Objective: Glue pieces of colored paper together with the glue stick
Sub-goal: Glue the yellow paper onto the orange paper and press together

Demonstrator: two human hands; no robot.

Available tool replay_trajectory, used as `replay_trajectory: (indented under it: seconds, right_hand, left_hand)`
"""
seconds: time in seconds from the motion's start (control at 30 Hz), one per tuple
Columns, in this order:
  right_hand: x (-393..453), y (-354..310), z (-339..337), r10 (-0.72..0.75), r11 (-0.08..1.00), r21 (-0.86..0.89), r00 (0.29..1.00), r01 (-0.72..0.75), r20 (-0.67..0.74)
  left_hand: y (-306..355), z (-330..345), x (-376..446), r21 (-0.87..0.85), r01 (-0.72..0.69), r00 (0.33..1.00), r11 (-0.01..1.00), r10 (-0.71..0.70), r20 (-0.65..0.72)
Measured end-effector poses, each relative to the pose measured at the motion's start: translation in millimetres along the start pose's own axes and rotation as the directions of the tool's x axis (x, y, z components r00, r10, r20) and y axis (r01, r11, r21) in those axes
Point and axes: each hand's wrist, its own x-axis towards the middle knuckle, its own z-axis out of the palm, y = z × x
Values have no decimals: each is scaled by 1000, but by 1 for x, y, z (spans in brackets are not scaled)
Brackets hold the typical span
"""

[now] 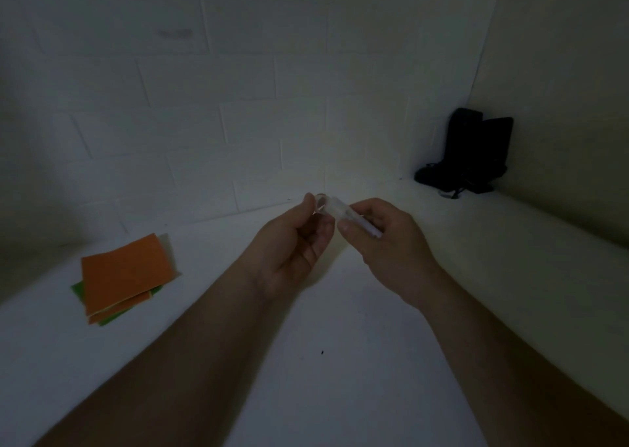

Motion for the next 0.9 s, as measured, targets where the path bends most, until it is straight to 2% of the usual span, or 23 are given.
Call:
replay_trajectory:
  seconds: [0.13,0.37,0.57,0.9]
  right_hand:
    - [0,1,-1,-35,997,-70,999,33,-20]
    - [-4,0,-3,-106,976,-197,994,96,-41]
    - [-4,-1,-2,-122,968,-226,991,107,-52]
    - [-6,-5,1,-160,952,-270,986,143,-41]
  left_hand:
    - [-1,2,-2,84,-41,999,996,40,19]
    - [-4,-2,-1,126,-121,992,985,115,50]
    - [-4,-2,0,171,-177,984,969,168,66]
    - [-9,-3,-1,235,-176,984,956,162,76]
